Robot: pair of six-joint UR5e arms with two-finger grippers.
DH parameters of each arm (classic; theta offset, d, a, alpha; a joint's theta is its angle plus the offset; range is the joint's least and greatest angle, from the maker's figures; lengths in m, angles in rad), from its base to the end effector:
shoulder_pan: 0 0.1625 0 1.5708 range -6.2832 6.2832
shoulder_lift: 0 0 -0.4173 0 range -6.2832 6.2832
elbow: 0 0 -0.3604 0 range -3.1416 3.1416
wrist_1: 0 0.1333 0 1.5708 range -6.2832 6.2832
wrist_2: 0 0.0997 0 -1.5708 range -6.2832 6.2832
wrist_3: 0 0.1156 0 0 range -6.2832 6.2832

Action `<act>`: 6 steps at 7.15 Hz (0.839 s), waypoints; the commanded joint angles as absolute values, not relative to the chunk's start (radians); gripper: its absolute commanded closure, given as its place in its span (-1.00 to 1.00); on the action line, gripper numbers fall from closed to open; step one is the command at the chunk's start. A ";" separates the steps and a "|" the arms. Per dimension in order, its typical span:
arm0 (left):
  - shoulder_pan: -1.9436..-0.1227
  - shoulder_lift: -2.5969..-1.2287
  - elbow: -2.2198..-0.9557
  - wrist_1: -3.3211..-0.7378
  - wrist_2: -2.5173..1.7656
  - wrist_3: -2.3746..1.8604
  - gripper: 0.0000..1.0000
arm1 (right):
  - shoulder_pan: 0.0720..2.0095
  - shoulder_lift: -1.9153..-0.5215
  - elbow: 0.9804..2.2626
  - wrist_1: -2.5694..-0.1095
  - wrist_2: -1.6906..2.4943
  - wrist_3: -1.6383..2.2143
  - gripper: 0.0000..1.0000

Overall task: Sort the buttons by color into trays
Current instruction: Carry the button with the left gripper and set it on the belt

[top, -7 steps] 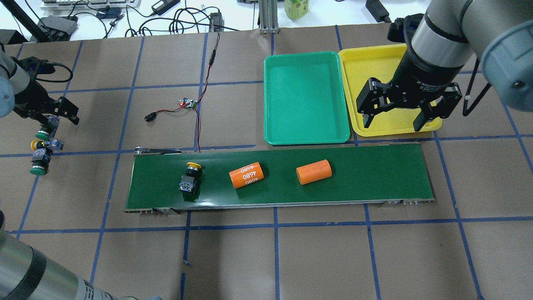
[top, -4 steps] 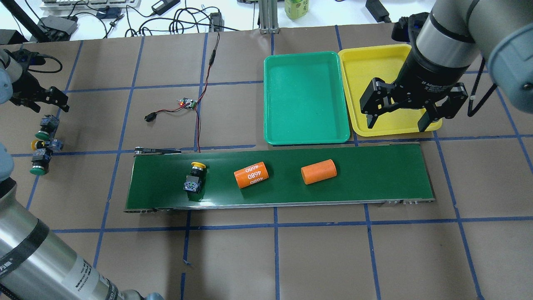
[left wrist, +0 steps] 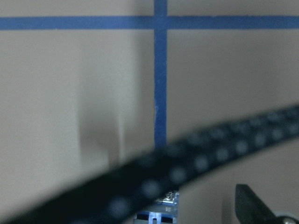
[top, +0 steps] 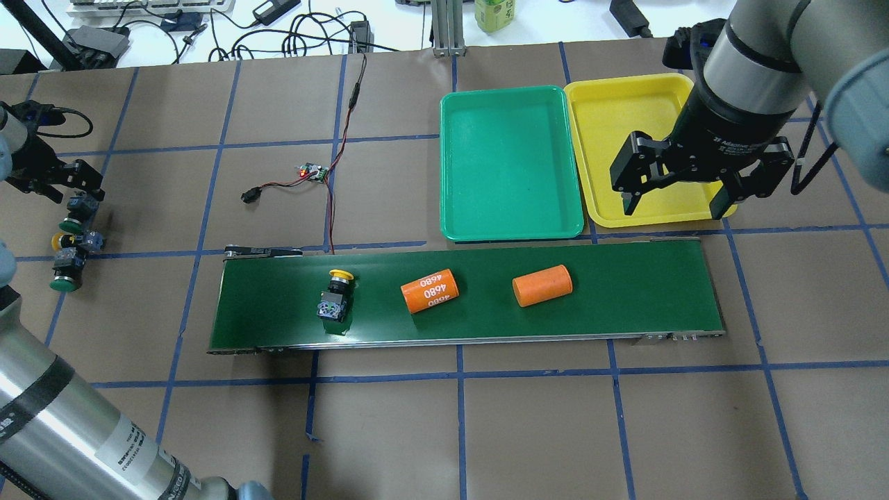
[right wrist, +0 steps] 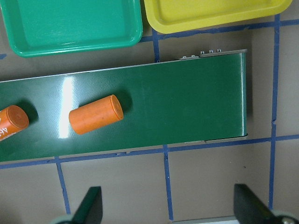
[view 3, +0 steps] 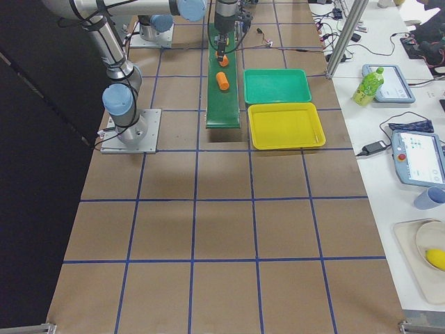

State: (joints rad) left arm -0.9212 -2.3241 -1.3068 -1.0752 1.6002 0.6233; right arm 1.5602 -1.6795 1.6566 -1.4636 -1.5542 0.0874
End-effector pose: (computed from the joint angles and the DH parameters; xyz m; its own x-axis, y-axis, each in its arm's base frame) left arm 0.3224 -0.6392 0.1826 -0.9993 -0.0262 -0.0275 -0.0266 0.9996 0.0121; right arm 0.1309 -0.4061 0.4620 -0.9951 0.0989 -0.0091 0.0978 0.9915 0.0853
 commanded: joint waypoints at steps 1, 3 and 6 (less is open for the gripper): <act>-0.917 -2.323 -1.324 -1.078 1.603 0.635 0.81 | 1.560 -1.680 1.657 -1.465 -1.559 0.087 -1.00; -0.917 -2.298 -1.341 -1.095 1.611 0.634 1.00 | 1.562 -1.680 1.657 -1.465 -1.559 0.089 -1.00; -1.022 -2.165 -1.306 -1.311 1.600 0.519 1.00 | 1.562 -1.680 1.658 -1.465 -1.559 0.089 -1.00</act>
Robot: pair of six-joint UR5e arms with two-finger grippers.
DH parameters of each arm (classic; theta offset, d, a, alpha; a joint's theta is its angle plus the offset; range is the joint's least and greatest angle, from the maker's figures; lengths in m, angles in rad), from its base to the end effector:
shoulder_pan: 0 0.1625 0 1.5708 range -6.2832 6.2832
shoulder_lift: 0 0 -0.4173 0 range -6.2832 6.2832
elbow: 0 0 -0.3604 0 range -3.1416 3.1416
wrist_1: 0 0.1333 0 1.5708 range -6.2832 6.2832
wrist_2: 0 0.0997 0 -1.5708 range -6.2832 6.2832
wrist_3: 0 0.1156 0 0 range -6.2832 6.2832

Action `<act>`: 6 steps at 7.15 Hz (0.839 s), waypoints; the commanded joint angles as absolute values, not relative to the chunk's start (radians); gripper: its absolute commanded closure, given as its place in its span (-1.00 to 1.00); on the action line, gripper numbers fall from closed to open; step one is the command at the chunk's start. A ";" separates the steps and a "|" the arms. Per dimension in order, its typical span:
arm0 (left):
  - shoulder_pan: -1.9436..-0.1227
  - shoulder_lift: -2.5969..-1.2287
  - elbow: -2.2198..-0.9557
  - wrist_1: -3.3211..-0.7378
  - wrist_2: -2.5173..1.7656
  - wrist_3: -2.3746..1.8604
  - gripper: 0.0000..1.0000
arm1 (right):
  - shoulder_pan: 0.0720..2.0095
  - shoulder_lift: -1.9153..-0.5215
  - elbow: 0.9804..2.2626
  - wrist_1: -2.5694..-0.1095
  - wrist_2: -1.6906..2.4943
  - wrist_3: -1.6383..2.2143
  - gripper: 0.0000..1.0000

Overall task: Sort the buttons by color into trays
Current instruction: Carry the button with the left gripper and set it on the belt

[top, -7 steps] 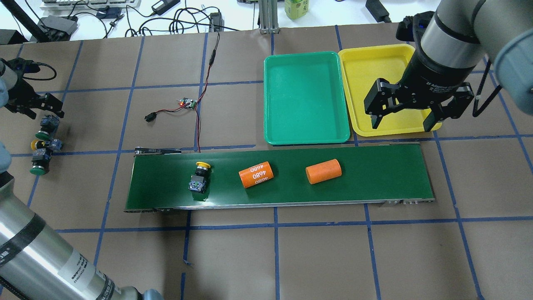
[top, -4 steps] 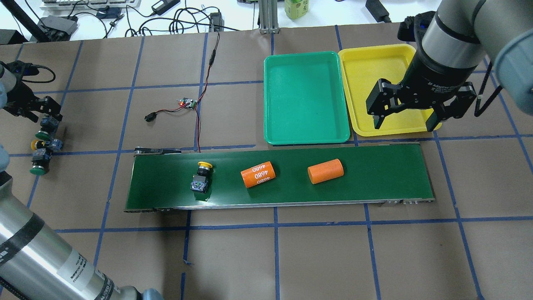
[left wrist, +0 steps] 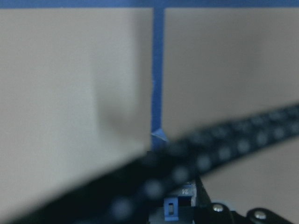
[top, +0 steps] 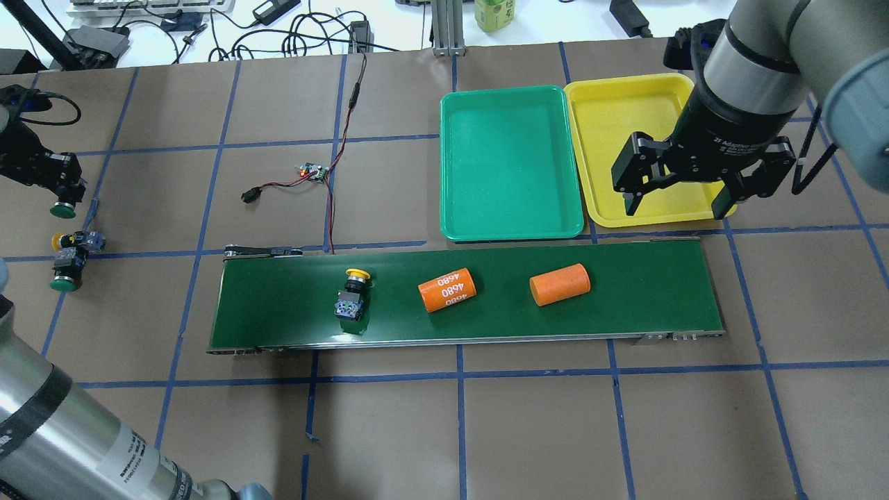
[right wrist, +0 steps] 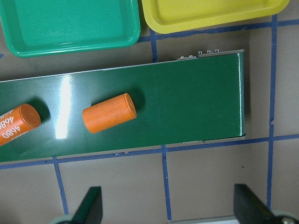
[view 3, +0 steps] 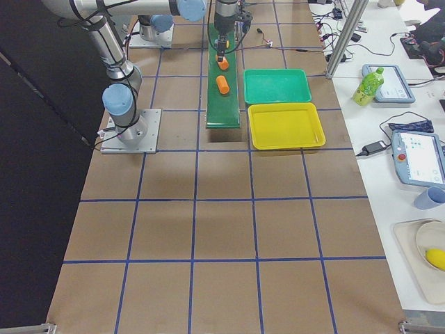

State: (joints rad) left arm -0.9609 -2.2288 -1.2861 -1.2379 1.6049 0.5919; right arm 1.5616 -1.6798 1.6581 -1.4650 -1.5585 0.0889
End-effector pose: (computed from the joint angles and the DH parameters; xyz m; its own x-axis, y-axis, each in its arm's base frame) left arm 0.2867 -0.6362 0.2418 -0.9998 -0.0172 -0.0057 -0.0174 0.9985 0.0525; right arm 0.1310 -0.4058 0.4616 -0.9951 0.0987 -0.0047 0.0979 0.9916 0.0848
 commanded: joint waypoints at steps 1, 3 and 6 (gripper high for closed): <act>-1.116 -2.072 -1.413 -1.309 1.592 0.429 1.00 | 1.562 -1.680 1.658 -1.465 -1.559 0.089 -1.00; -1.210 -1.889 -1.660 -1.293 1.504 0.265 1.00 | 1.562 -1.680 1.658 -1.465 -1.559 0.089 -1.00; -1.470 -1.695 -1.973 -1.125 1.513 0.027 1.00 | 1.563 -1.680 1.661 -1.463 -1.559 0.089 -1.00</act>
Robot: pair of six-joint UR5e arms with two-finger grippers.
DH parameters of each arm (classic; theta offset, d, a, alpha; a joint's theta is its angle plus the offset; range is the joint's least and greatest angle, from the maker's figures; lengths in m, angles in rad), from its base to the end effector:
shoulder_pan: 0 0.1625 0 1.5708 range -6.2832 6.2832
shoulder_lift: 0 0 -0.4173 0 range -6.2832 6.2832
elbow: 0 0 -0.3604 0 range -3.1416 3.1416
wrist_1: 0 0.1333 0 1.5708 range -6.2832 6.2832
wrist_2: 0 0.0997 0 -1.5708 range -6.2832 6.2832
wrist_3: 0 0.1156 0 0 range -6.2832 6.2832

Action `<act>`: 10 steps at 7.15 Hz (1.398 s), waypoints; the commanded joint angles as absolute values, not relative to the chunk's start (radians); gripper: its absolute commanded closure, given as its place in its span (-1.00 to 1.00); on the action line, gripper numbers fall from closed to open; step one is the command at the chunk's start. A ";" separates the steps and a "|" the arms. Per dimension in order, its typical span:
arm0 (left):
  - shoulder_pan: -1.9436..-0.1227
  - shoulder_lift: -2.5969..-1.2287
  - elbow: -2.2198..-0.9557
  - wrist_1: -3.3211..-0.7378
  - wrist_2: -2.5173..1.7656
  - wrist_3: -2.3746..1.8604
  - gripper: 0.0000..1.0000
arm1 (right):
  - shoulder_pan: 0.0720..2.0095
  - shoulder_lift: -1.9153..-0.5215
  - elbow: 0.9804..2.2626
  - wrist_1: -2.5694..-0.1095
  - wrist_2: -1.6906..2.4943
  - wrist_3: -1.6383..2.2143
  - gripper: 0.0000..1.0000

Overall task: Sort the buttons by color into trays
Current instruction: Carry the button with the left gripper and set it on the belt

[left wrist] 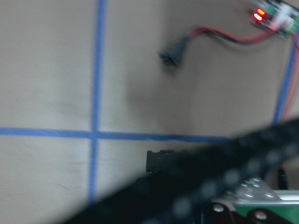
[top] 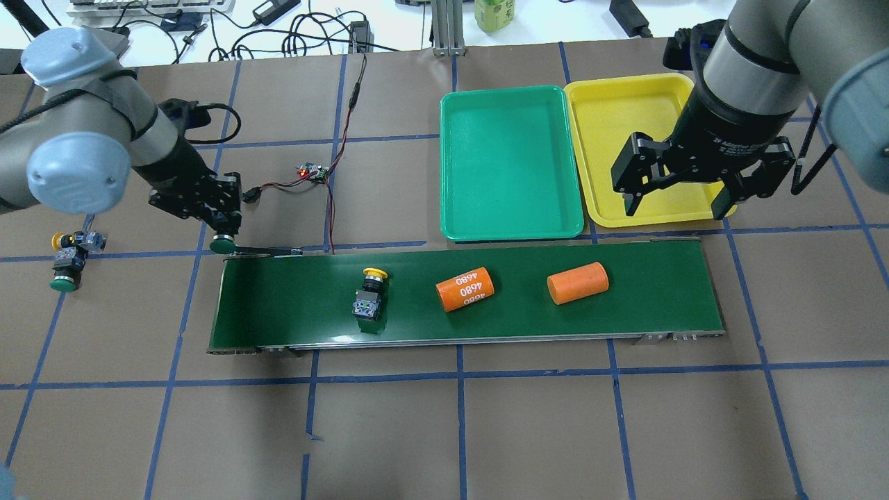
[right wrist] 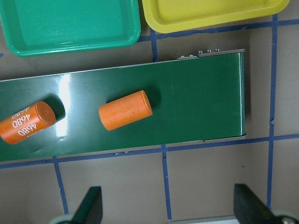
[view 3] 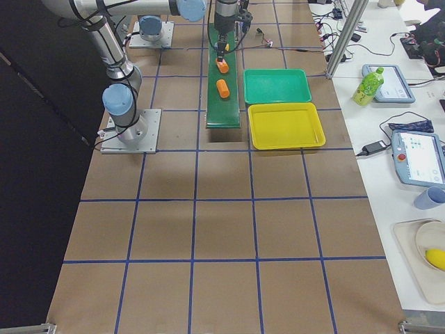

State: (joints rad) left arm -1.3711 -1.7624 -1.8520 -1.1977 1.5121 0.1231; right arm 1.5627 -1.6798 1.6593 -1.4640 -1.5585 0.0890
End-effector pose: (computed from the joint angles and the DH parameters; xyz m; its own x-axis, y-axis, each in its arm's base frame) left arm -0.0405 -0.5061 0.2833 -0.9941 -0.0825 0.0701 -0.0759 0.9929 0.0916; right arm 0.1314 -0.4054 0.4610 -0.9952 0.0977 -0.0045 0.0969 0.9915 0.0869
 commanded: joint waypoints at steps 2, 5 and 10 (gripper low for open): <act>-1.519 -1.684 -2.135 -0.909 1.514 0.009 1.00 | 1.563 -1.683 1.669 -1.465 -1.559 0.091 -1.00; -1.517 -1.678 -2.152 -0.906 1.516 -0.011 -0.99 | 1.563 -1.686 1.671 -1.465 -1.559 0.098 -1.00; -1.363 -1.708 -1.839 -1.190 1.523 0.113 -1.00 | 1.563 -1.686 1.674 -1.480 -1.557 0.089 -1.00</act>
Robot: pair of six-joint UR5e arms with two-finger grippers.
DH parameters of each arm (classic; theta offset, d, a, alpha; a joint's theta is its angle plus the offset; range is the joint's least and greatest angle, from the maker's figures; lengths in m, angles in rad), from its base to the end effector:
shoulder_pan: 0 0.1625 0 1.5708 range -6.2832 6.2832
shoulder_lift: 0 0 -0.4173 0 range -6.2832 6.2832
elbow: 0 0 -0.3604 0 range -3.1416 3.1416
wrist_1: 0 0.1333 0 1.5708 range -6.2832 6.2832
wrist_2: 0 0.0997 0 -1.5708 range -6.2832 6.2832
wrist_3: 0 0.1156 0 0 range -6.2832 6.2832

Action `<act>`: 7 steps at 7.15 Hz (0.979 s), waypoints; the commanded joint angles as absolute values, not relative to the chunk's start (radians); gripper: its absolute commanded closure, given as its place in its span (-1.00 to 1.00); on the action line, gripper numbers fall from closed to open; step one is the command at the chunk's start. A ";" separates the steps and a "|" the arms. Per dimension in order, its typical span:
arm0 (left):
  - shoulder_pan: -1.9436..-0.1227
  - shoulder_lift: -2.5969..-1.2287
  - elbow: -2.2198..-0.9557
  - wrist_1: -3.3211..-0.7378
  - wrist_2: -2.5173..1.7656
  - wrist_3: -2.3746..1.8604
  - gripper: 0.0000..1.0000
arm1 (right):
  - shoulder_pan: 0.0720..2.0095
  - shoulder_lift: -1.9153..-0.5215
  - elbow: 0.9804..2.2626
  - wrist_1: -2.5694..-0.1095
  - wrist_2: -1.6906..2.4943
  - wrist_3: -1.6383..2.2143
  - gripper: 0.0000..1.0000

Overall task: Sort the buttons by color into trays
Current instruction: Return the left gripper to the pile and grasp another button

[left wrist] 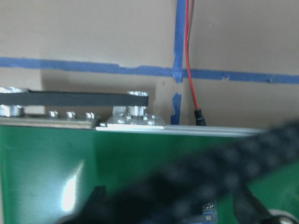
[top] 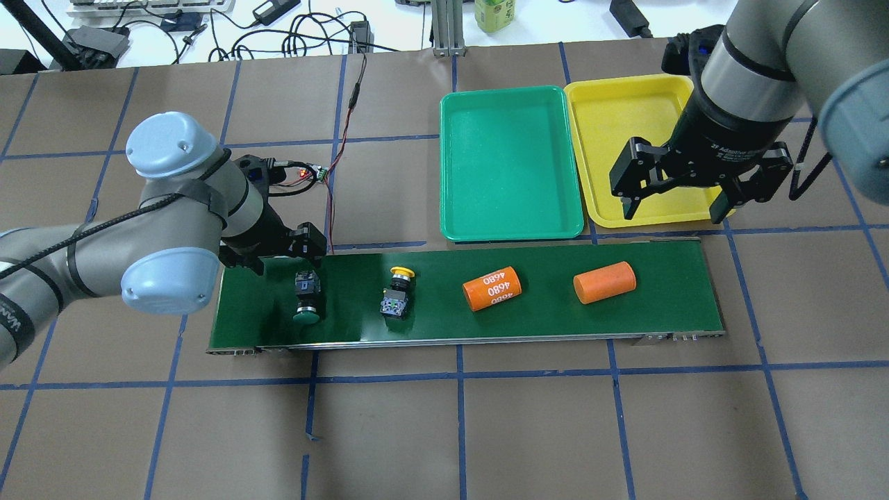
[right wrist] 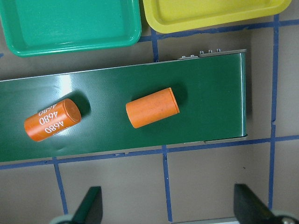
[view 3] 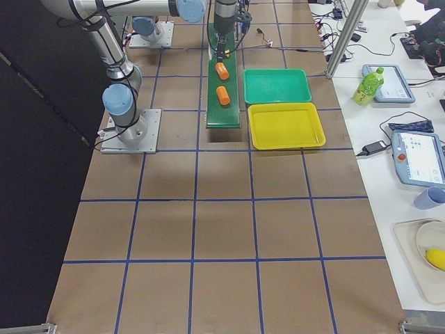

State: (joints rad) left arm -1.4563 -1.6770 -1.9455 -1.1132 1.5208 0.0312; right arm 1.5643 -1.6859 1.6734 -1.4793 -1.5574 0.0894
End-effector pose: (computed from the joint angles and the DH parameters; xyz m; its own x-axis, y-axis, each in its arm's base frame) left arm -0.0855 -0.4736 0.2930 -0.9952 -0.0842 0.0507 -0.0832 0.9963 0.0217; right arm 0.1322 -0.4036 0.4584 -0.9953 0.0965 -0.0063 0.0957 0.9922 0.0798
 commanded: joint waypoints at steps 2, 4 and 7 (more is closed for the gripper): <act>-1.095 -1.822 -1.728 -1.187 1.520 0.458 -1.00 | 1.563 -1.686 1.674 -1.477 -1.552 0.086 -1.00; -0.949 -1.937 -1.637 -1.172 1.535 0.898 -1.00 | 1.565 -1.686 1.675 -1.479 -1.542 0.086 -1.00; -0.875 -2.055 -1.660 -0.979 1.563 1.368 -1.00 | 1.568 -1.686 1.677 -1.477 -1.539 0.089 -1.00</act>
State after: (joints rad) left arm -0.8988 -2.0137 -1.6516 -1.0571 1.5589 1.1803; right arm 1.5665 -1.6858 1.6756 -1.4773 -1.5391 0.0866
